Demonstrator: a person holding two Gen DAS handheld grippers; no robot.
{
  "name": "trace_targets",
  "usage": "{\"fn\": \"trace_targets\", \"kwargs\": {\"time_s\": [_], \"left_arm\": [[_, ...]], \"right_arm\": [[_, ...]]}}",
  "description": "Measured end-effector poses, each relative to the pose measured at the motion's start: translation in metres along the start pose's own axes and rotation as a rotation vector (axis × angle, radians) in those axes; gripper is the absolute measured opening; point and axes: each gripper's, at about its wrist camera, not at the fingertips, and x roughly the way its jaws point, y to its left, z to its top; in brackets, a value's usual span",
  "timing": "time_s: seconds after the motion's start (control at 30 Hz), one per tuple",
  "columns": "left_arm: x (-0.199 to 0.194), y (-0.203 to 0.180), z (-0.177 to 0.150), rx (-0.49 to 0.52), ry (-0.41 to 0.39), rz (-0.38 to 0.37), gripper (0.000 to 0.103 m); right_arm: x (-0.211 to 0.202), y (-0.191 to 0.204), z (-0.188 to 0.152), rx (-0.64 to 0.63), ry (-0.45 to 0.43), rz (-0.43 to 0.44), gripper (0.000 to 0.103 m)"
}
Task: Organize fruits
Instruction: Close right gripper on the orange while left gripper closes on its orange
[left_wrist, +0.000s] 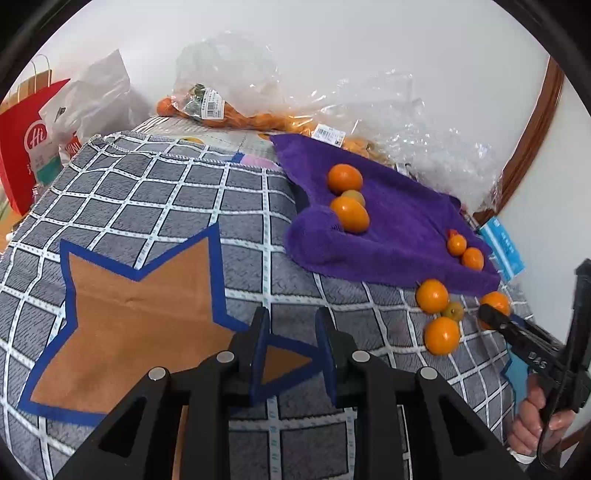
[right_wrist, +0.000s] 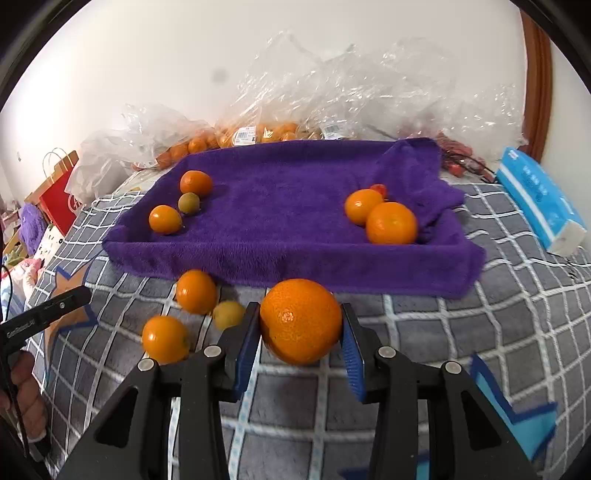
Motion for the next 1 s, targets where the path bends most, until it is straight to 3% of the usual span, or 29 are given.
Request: {"fn": "trace_targets", "kwargs": {"time_s": [0.17,0.27,0.37,0.67,0.77,1.0], "left_arm": [[-0.015,-0.026,-0.002,0.041,0.016,-0.055,0.025],[-0.025,-0.049,-0.003,0.094,-0.008,-0.083,0.037],[-0.023,-0.075,-0.006,0.145,0.020,-0.123,0.039],[0.013,-0.112,-0.010,0.176,0.103,-0.127,0.040],[0.022,-0.119,-0.010,0.184,0.123,-0.081,0.040],[0.036,-0.126,-0.011,0.199,0.147,-0.084,0.041]], "right_arm": [[-0.019,-0.016,-0.015,0.009,-0.022,-0.041,0.042],[-0.027,-0.030,-0.023,0.017,-0.032,-0.066,0.042],[-0.032,-0.043,-0.027,0.046,-0.040,-0.075,0.042],[-0.063,-0.075,-0.037,0.061,-0.062,-0.159,0.042],[-0.069,-0.077,-0.041,0.058,-0.068,-0.177,0.042],[-0.076,-0.071,-0.046,0.066,-0.072,-0.162,0.042]]}}
